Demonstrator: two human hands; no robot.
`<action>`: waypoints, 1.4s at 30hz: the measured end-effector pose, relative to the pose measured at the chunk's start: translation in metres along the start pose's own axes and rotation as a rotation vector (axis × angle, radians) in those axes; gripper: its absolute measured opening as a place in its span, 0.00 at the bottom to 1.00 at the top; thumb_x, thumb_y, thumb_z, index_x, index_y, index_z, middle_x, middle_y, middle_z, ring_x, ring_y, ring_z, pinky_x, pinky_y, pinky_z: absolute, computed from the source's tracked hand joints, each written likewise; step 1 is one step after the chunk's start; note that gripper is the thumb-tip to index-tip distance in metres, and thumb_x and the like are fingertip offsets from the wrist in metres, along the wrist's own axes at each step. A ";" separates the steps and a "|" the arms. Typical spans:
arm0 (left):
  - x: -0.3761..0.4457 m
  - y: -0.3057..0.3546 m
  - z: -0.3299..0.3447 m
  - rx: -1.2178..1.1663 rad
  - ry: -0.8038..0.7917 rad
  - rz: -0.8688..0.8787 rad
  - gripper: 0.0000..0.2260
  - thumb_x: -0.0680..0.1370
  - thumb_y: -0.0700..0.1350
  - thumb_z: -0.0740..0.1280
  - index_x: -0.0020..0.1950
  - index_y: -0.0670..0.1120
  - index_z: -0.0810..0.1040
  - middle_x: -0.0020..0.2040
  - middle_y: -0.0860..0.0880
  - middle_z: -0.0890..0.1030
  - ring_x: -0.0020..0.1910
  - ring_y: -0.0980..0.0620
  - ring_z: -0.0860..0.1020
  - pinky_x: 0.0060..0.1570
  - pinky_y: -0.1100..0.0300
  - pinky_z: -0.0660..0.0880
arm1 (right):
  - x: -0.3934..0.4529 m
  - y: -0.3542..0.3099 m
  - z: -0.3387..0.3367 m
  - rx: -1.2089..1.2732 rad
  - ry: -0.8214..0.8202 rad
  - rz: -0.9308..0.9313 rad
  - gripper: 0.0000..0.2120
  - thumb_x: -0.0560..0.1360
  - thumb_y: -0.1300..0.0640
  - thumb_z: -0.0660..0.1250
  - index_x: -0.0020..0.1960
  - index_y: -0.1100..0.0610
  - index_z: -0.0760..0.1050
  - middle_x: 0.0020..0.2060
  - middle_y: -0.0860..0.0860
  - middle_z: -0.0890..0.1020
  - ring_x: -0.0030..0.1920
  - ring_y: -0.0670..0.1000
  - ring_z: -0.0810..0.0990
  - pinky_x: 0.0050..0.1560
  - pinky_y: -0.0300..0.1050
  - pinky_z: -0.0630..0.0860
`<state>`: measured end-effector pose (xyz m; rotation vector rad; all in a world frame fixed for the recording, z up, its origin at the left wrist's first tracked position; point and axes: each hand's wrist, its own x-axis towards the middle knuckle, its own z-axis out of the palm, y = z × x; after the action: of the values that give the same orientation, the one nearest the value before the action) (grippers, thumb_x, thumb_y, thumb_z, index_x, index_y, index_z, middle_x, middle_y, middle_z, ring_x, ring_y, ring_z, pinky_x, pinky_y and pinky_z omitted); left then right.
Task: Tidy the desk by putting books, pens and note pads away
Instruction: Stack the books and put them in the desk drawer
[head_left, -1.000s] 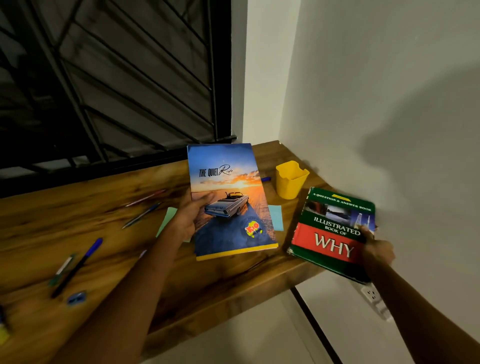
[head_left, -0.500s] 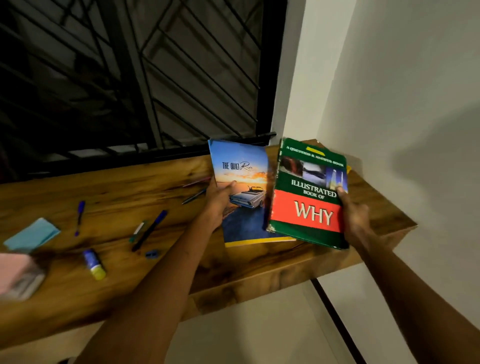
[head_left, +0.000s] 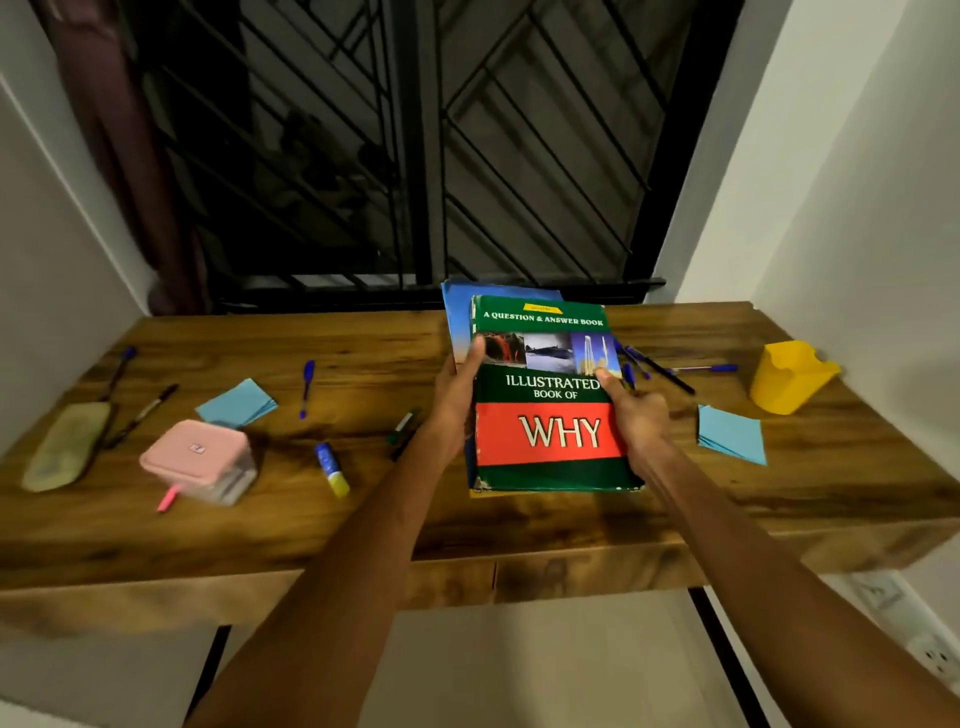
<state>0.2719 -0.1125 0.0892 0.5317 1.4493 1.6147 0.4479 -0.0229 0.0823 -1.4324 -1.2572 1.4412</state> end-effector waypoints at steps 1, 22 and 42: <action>-0.001 -0.001 -0.006 -0.018 0.011 -0.021 0.25 0.72 0.56 0.70 0.64 0.48 0.69 0.54 0.43 0.82 0.48 0.43 0.83 0.47 0.49 0.80 | 0.000 0.001 0.006 -0.007 -0.012 -0.019 0.21 0.69 0.42 0.72 0.41 0.61 0.74 0.41 0.61 0.85 0.41 0.62 0.84 0.49 0.60 0.81; -0.021 -0.041 -0.064 0.156 -0.249 0.154 0.13 0.73 0.37 0.70 0.54 0.49 0.76 0.47 0.50 0.84 0.45 0.49 0.83 0.44 0.54 0.80 | -0.022 0.045 0.020 0.157 -0.298 -0.087 0.20 0.61 0.69 0.76 0.51 0.59 0.76 0.43 0.56 0.85 0.41 0.58 0.84 0.47 0.56 0.81; -0.001 -0.036 0.056 0.173 -0.081 0.129 0.22 0.66 0.33 0.75 0.58 0.38 0.76 0.54 0.42 0.82 0.43 0.45 0.82 0.41 0.54 0.81 | 0.012 0.006 -0.056 -0.015 -0.113 -0.024 0.19 0.66 0.62 0.77 0.54 0.62 0.77 0.44 0.58 0.84 0.37 0.56 0.83 0.41 0.49 0.81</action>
<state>0.3283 -0.0839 0.0688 0.7944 1.5283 1.5557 0.5030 -0.0046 0.0787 -1.3575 -1.3527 1.5179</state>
